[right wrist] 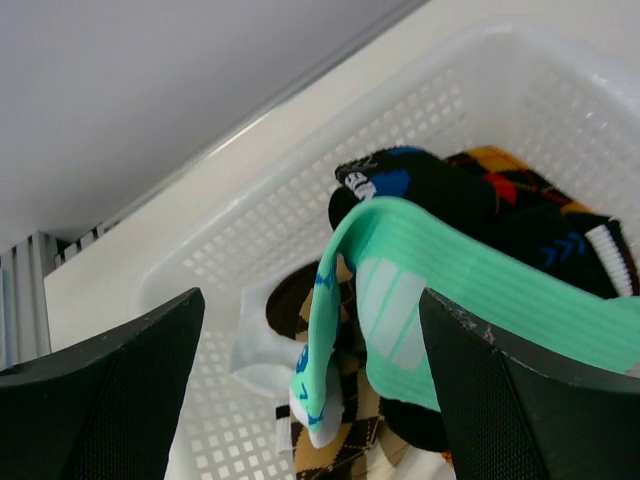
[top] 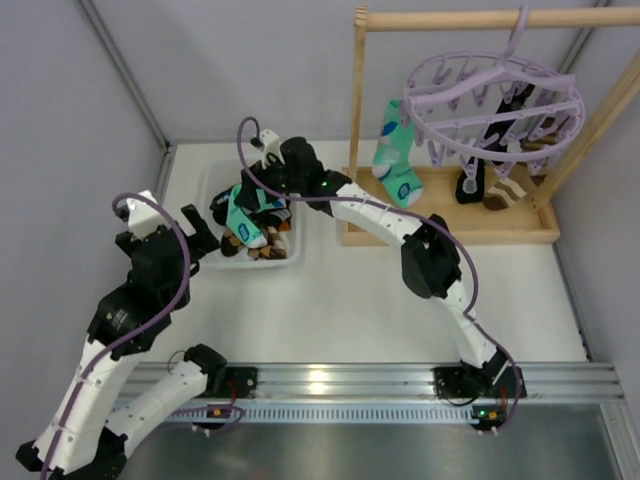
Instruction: Remove the socks clipped to the hanger
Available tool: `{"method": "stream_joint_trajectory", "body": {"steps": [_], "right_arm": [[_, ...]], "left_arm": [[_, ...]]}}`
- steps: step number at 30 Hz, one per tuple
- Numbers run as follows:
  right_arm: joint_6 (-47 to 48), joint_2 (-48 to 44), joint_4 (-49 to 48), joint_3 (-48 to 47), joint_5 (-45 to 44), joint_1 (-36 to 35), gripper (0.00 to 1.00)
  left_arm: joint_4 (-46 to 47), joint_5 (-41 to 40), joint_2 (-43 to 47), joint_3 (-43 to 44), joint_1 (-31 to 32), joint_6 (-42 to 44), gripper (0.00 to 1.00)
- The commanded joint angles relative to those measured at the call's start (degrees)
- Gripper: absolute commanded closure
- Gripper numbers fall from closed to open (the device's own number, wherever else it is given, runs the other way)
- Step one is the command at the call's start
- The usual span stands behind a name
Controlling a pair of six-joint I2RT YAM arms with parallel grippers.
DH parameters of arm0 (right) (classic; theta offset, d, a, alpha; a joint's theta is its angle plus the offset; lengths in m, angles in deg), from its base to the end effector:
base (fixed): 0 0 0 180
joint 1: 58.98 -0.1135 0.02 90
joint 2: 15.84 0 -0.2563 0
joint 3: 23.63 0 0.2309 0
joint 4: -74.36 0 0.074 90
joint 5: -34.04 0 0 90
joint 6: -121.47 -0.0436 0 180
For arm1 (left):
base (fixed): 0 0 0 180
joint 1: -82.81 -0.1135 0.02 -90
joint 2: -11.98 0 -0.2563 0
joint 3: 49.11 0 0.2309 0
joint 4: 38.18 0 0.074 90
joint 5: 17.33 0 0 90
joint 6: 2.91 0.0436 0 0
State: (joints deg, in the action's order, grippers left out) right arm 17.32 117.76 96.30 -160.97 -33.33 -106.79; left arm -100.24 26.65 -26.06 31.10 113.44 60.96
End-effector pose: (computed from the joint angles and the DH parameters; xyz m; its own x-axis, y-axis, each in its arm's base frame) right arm 0.3473 0.4082 0.2785 -0.4306 -0.1391 -0.8918 -0.8499 0.3950 0.3488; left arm 0.0911 -0.0175 0.3910 -0.1622 -0.2594 -0.9521 -0.3340 0.9223 -0.1943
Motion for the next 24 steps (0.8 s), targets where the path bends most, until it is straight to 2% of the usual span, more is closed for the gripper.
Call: {"method": "stream_joint_trajectory", "body": {"steps": [1,4,6,7,9,11,14,16,18,19,21,24], "right_arm": [[4.21,-5.97,3.57,-6.75,-3.3,0.43,0.15],[5.1,-12.01,3.94,-2.72,-3.56,0.79,0.15],[5.1,-16.77,1.4,6.05,-4.09,0.96,0.11],[5.1,-22.01,-0.96,12.61,-4.7,0.79,0.1],[5.1,-27.4,-2.74,19.15,-6.72,0.88,0.01],[4.93,-35.75,-5.1,28.79,-8.21,1.05,0.01],[4.48,-47.0,-6.26,40.51,-8.74,1.76,0.01],[4.22,-55.96,-6.08,49.01,-11.72,2.28,0.01],[3.7,-62.2,-5.56,54.75,-16.38,2.72,0.01],[3.52,-68.24,-5.12,60.09,-18.05,3.16,0.01],[3.34,-76.51,-3.28,64.95,-24.63,3.78,0.01],[1.42,-83.47,0.58,71.99,-26.5,7.46,0.0]], "left_arm": [[-0.81,-0.39,-0.37,-2.83,0.04,0.29,0.02],[-0.72,-0.39,-0.45,-3.97,0.04,-0.59,0.02],[-0.46,1.45,-0.63,-3.89,0.04,-1.47,0.02],[-0.28,2.59,-0.98,-3.62,0.04,-1.55,0.02],[0.24,7.42,-1.68,-2.74,0.13,-1.03,0.02],[1.64,12.5,-2.12,-2.65,0.13,-0.42,0.02],[8.22,25.51,-1.42,-4.93,0.13,-1.29,0.02],[15.16,35.41,-1.16,-8.44,0.13,-2.43,0.02],[19.38,40.63,-1.59,-11.44,0.13,-4.1,0.02],[22.28,44.14,-2.55,-12.14,0.13,-4.54,0.02],[24.41,47.5,-4.14,-13.11,0.13,-5.25,0.02],[26.7,51.64,-8.52,-12.76,0.22,-5.34,0.02]]}}
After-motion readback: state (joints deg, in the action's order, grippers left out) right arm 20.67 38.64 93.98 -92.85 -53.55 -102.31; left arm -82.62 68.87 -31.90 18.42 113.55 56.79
